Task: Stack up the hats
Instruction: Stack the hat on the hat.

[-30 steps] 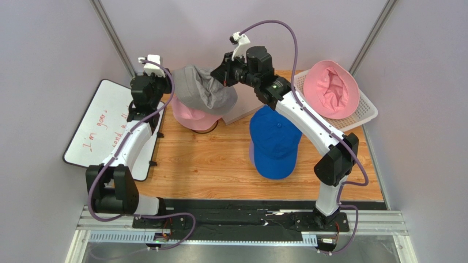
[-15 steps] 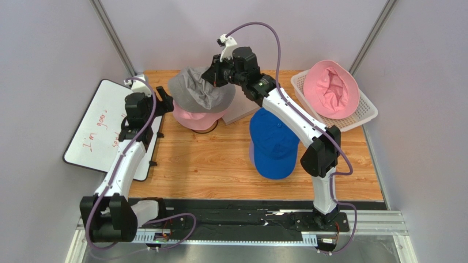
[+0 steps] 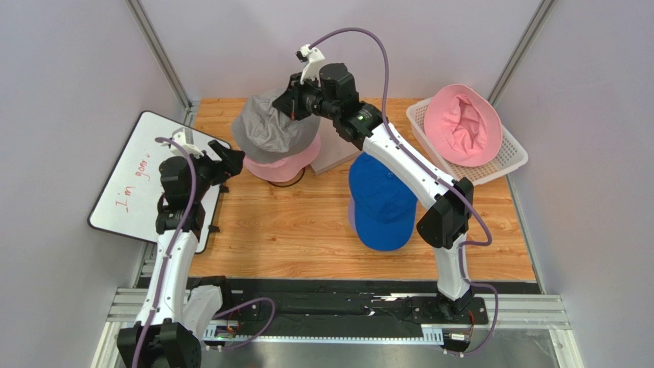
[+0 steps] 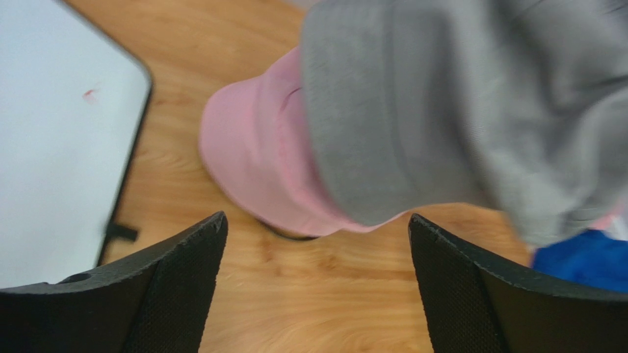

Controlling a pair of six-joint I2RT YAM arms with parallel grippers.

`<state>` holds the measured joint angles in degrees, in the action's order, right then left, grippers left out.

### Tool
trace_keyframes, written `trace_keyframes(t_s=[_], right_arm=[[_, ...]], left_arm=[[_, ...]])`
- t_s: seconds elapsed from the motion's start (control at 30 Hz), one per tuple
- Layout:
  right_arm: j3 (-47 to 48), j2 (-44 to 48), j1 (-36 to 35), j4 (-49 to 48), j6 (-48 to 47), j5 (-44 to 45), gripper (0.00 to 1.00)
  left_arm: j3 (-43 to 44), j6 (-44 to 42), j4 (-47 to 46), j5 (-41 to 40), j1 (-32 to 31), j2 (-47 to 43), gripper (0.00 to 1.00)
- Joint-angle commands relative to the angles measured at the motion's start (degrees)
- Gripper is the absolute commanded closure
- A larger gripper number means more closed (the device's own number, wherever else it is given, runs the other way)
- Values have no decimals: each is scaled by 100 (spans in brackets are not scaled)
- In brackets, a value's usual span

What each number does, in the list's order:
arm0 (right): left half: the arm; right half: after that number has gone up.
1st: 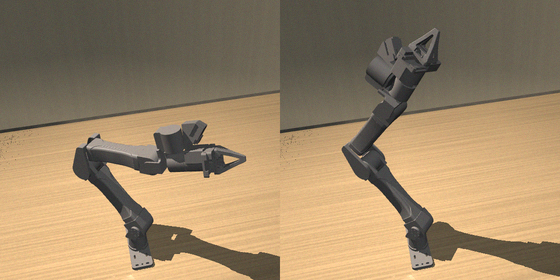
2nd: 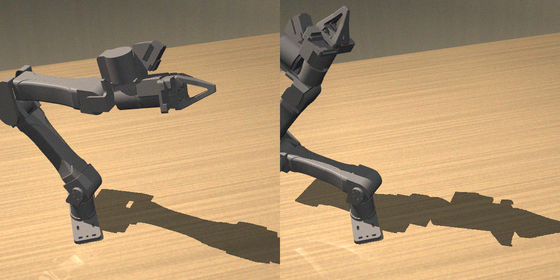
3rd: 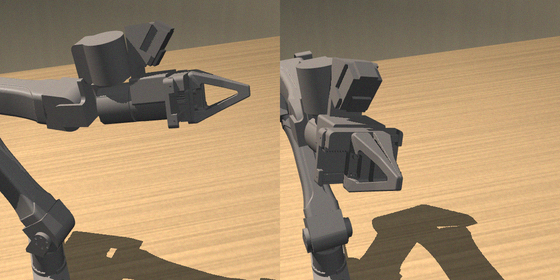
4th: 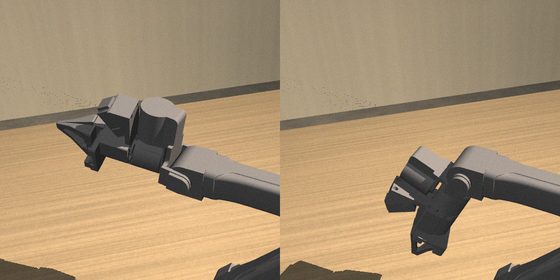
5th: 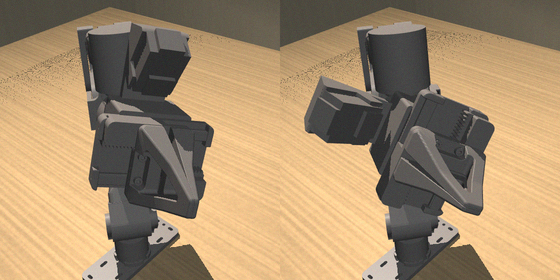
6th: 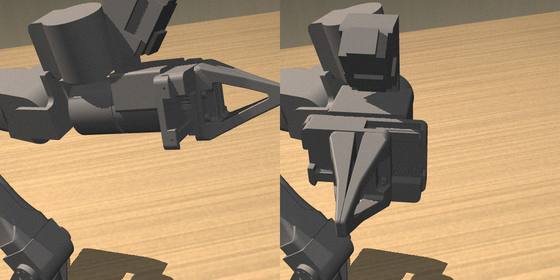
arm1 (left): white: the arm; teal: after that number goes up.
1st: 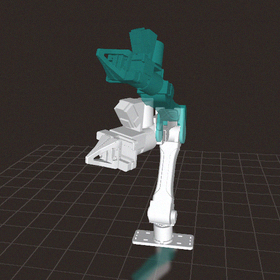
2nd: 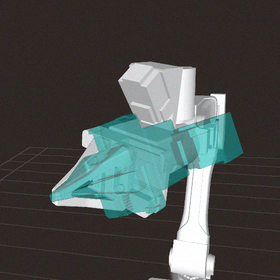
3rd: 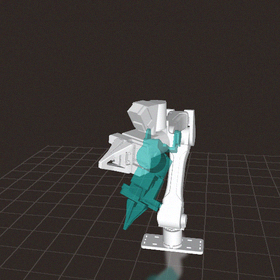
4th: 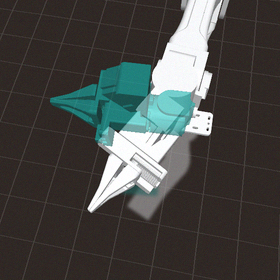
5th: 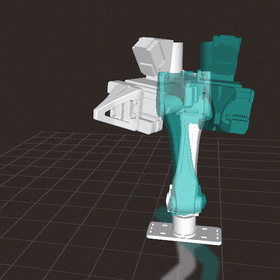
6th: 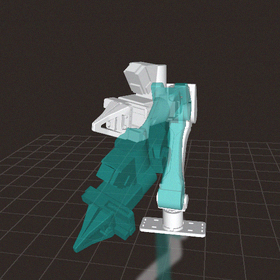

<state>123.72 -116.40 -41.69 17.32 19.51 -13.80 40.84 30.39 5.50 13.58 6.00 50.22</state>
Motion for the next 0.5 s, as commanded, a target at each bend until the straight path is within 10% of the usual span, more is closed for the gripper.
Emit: trace_keyframes(t_s=[0.0, 0.47], right_arm=[[-58, 161, -120, -80, -35, -17, 100], [-94, 267, -120, 25, -8, -131, 100]], left_arm=[[-76, 713, -1664, 1462, 252, 5, 8], [-358, 1988, -4557, 3062, 1140, 1824, 23]])
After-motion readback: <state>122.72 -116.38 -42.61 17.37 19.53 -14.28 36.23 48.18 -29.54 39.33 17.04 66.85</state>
